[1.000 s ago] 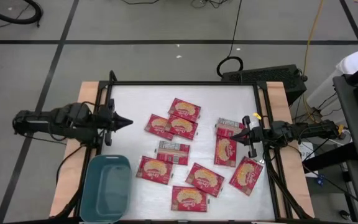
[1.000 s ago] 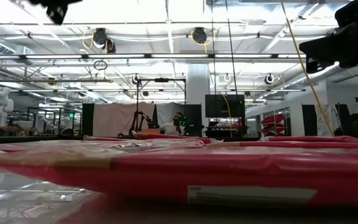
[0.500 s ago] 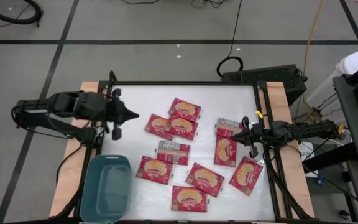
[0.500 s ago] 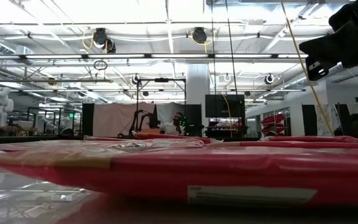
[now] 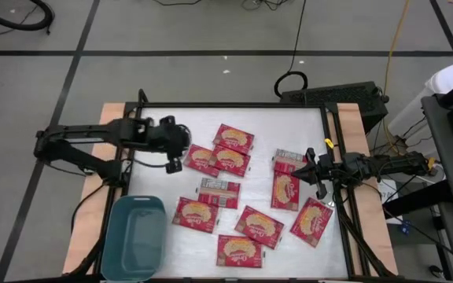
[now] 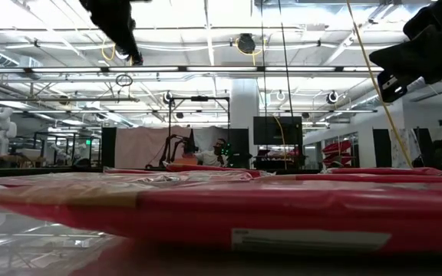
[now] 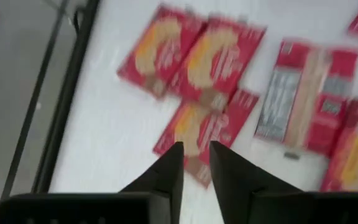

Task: Sort popcorn bags into baskets
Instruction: Put the red popcorn bag into the blue bin

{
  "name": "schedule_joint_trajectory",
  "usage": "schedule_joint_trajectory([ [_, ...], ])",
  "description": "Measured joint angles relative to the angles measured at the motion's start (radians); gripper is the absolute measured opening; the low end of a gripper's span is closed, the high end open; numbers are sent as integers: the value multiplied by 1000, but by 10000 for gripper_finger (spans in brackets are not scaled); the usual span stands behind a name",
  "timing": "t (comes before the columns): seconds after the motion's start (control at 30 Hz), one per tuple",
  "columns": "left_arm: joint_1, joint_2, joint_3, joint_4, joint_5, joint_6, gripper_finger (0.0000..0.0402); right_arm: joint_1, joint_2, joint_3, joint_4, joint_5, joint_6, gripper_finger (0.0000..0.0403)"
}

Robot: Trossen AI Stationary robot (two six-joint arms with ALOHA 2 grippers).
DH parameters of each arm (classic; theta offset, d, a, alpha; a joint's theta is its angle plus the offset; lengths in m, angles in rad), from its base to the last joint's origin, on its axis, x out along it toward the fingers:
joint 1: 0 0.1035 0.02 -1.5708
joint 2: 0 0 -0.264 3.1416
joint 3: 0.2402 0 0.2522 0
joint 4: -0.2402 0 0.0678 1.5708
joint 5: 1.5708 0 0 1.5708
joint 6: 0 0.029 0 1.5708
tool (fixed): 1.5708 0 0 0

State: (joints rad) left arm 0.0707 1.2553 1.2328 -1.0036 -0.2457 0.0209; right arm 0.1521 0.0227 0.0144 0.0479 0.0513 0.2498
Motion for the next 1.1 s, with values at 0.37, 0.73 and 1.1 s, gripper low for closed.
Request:
schedule_joint_trajectory([
  [0.37, 39, 220, -30, -62, 17, -70, 177, 0, 0, 0, 2, -2, 57, 0],
  [0.73, 49, 314, -221, 101, 0, -109, 288, 0, 0, 0, 2, -3, 57, 0],
  [1.1, 53, 316, -346, 243, -34, -193, 279, 0, 0, 0, 1, -2, 42, 0],
])
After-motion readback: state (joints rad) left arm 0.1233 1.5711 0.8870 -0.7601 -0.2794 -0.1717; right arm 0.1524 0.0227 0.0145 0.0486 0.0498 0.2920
